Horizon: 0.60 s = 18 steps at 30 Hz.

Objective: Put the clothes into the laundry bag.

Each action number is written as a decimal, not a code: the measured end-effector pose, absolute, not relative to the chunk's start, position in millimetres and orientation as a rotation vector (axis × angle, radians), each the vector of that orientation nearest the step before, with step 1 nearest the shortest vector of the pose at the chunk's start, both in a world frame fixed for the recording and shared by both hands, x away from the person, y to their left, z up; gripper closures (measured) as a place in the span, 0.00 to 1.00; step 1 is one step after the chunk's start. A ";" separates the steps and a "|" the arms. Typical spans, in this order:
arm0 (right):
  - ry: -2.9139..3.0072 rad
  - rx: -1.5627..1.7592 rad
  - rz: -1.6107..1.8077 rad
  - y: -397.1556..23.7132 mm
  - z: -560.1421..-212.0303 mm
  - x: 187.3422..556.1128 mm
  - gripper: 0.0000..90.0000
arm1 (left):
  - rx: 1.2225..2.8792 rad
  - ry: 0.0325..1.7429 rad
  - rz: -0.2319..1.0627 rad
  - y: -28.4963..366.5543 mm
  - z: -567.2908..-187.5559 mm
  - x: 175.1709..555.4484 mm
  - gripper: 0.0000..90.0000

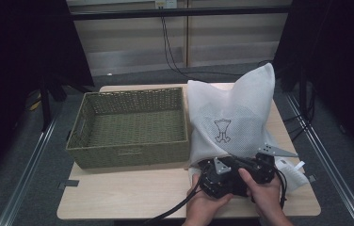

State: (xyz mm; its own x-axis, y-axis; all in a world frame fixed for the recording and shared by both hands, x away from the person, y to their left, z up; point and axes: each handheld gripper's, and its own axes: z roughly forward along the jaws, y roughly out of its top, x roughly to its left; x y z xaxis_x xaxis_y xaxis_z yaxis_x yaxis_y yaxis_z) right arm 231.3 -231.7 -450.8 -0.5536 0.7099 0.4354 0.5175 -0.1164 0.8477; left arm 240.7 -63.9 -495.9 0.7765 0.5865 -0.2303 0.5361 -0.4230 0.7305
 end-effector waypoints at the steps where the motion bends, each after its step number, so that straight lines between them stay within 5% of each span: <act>1: 1.970 1.389 1.748 -231.6 -450.8 231.7 0.99 | 2.096 0.823 0.078 -62.7 -494.6 242.1 0.86; 8: 1.948 1.321 1.758 -227.7 -435.4 220.9 0.99 | 1.764 0.818 0.271 -47.3 -460.7 247.0 0.91; 12: 1.904 1.291 1.783 -227.9 -421.4 208.5 0.99 | 1.702 0.929 0.496 -49.6 -457.5 255.0 0.91; 18: 1.910 1.329 1.750 -231.6 -428.1 210.7 0.99 | 1.833 1.044 0.197 -51.9 -496.4 278.6 0.84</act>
